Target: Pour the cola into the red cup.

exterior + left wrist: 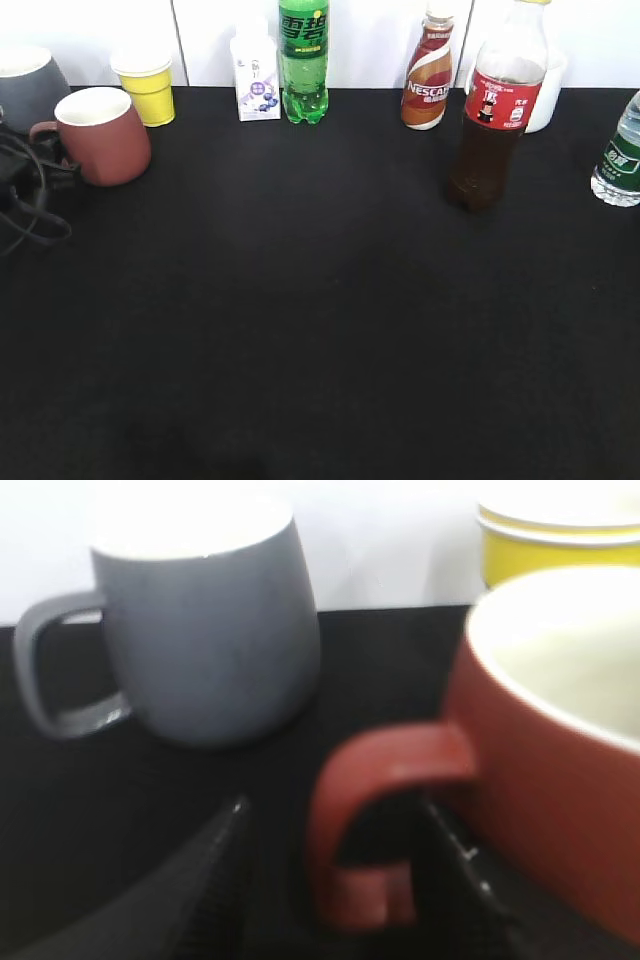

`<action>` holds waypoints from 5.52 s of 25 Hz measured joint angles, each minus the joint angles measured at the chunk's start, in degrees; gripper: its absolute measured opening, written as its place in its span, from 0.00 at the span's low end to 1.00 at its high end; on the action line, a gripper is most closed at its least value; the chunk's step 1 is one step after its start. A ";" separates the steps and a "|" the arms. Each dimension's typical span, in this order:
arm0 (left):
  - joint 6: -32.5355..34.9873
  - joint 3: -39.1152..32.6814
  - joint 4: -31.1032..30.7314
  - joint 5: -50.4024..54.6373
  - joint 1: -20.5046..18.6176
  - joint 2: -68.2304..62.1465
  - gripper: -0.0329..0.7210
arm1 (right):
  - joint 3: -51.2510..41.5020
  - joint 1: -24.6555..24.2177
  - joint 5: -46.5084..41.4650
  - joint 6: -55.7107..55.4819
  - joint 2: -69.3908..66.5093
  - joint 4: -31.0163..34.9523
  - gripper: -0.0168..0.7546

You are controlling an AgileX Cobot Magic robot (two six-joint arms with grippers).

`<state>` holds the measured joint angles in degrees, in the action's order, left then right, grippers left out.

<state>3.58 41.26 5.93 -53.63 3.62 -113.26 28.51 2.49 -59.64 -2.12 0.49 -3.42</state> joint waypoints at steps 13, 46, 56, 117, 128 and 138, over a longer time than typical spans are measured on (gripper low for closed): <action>0.46 8.11 -7.40 3.18 -2.13 -4.18 0.14 | 0.00 0.00 0.00 0.00 0.00 0.00 0.76; -1.74 -5.63 -17.35 -1.39 18.07 13.21 0.14 | -10.33 -0.04 108.04 -14.63 -78.94 -17.40 0.77; -1.74 -5.63 -17.35 -1.29 18.07 13.21 0.14 | 6.77 -0.06 113.07 -17.39 -102.02 -29.20 0.89; -9.09 7.11 -28.32 7.71 37.49 13.16 0.14 | 17.94 3.50 107.84 44.46 -87.17 -52.74 0.67; -9.09 7.11 -28.36 9.47 37.49 13.16 0.14 | 17.94 3.50 107.84 49.96 -87.17 -52.64 0.67; -9.09 7.11 -28.36 12.38 37.49 13.16 0.14 | 17.94 3.50 107.90 54.61 -87.17 -51.07 0.66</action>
<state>-5.51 48.37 -22.43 -41.26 41.11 -100.10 46.45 5.99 48.26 52.49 -86.69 -54.49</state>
